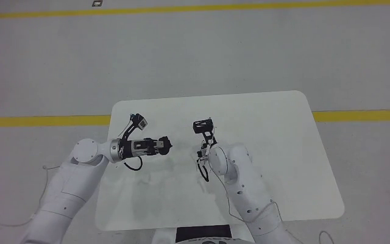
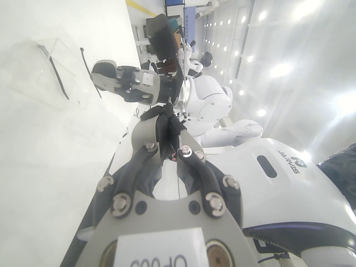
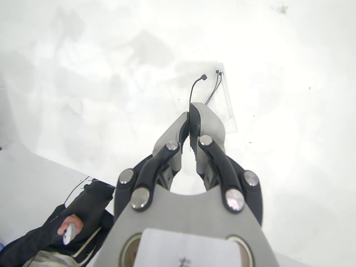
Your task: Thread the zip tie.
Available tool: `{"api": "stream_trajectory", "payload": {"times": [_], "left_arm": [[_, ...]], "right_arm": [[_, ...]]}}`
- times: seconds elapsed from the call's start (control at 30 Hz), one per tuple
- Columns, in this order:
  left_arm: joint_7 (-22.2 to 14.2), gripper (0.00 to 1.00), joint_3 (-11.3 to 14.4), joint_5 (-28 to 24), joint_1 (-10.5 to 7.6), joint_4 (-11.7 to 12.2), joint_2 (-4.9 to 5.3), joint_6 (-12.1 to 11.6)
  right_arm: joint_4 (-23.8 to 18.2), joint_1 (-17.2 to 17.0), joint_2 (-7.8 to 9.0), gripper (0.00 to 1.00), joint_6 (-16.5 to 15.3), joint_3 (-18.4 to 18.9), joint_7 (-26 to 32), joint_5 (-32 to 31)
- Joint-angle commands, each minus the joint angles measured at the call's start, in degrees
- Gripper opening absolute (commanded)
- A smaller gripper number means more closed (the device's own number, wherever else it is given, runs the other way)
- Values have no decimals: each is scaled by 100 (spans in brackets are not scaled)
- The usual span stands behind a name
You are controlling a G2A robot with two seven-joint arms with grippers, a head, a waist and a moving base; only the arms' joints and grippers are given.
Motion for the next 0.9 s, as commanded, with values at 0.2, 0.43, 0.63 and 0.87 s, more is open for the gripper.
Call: {"api": "stream_trajectory", "payload": {"times": [0.2,0.43,0.63,0.87], "left_arm": [[0,0,0,0,0,0,0,0],[0,0,0,0,0,0,0,0],[0,0,0,0,0,0,0,0],[0,0,0,0,0,0,0,0]], "right_arm": [[-583,-521,85,0,-553,357,-758,953],[-583,-521,85,0,-553,357,-758,953],[-731,-727,102,0,-810,419,-1628,1967],[-1012,-1177,194,0,-1661,502,-2699,2834]]}}
